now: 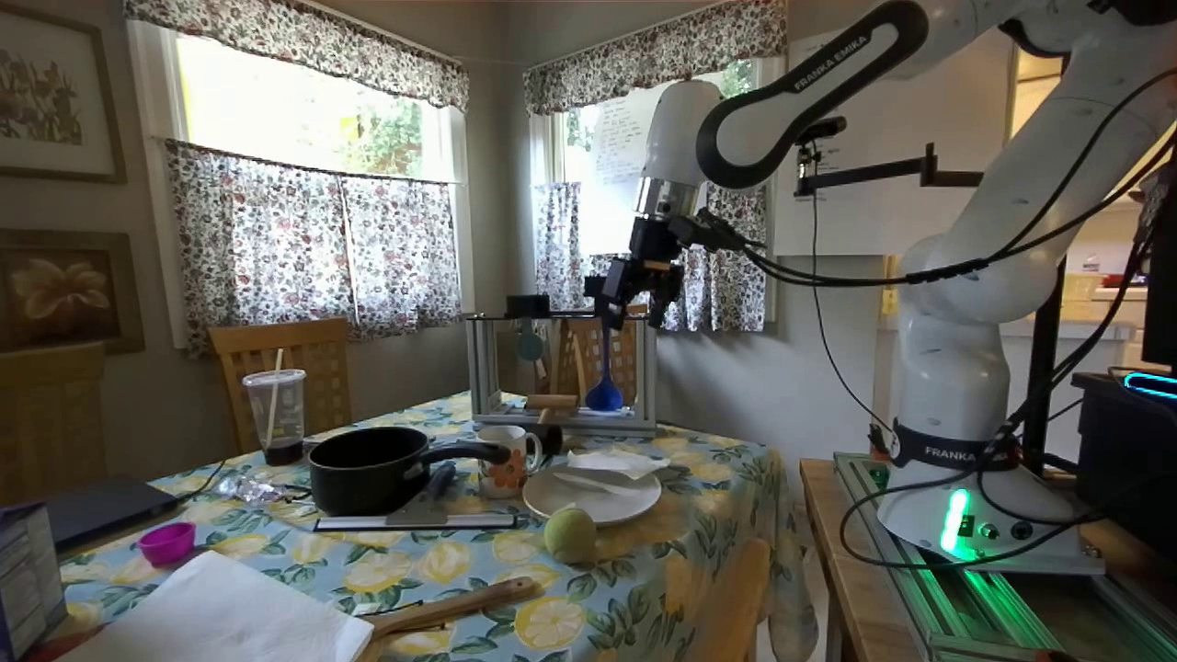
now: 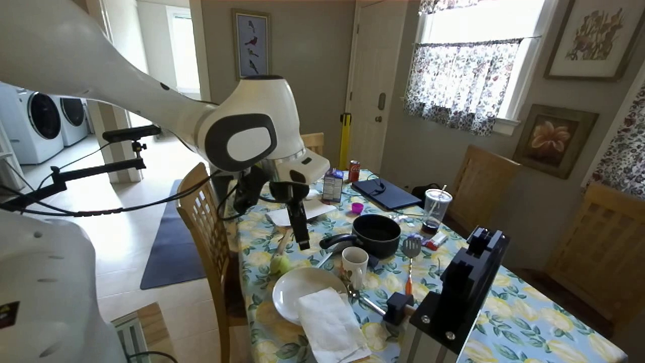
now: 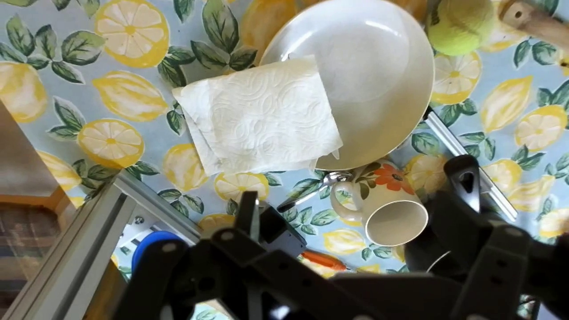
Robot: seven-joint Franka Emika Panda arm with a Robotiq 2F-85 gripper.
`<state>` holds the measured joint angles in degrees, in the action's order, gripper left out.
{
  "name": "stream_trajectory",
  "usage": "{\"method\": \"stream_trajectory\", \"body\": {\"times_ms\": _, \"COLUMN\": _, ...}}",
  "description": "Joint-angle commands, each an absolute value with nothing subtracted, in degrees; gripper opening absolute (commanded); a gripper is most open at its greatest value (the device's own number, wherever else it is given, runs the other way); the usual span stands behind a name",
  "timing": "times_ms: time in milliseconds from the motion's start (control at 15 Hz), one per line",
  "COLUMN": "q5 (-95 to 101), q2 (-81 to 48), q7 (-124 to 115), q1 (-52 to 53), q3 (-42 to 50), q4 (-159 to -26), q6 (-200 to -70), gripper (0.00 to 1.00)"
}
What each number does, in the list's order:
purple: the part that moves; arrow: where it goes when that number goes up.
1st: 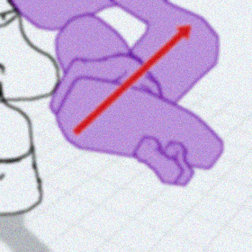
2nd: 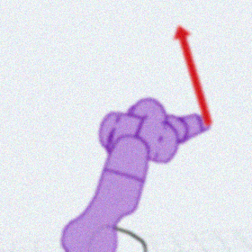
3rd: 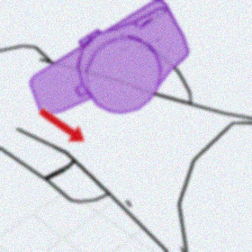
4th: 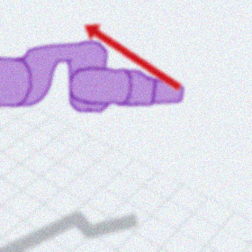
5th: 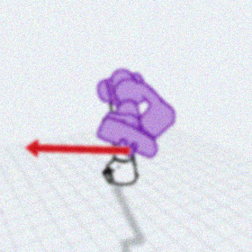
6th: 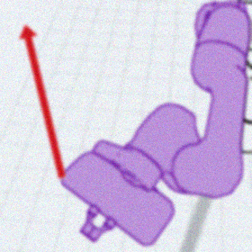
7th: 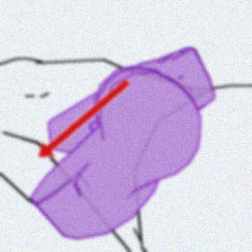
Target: Pick up the napkin from the table and wipe the plate
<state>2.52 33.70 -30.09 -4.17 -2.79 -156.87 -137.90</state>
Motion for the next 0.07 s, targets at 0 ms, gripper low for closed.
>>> {"method": "stream_trajectory", "body": {"times_ms": 0, "q5": 1.25, "q2": 33.53, "q7": -29.12, "q1": -5.74, "q3": -4.36, "q4": -156.78, "q6": -137.73, "gripper": 1.00}}
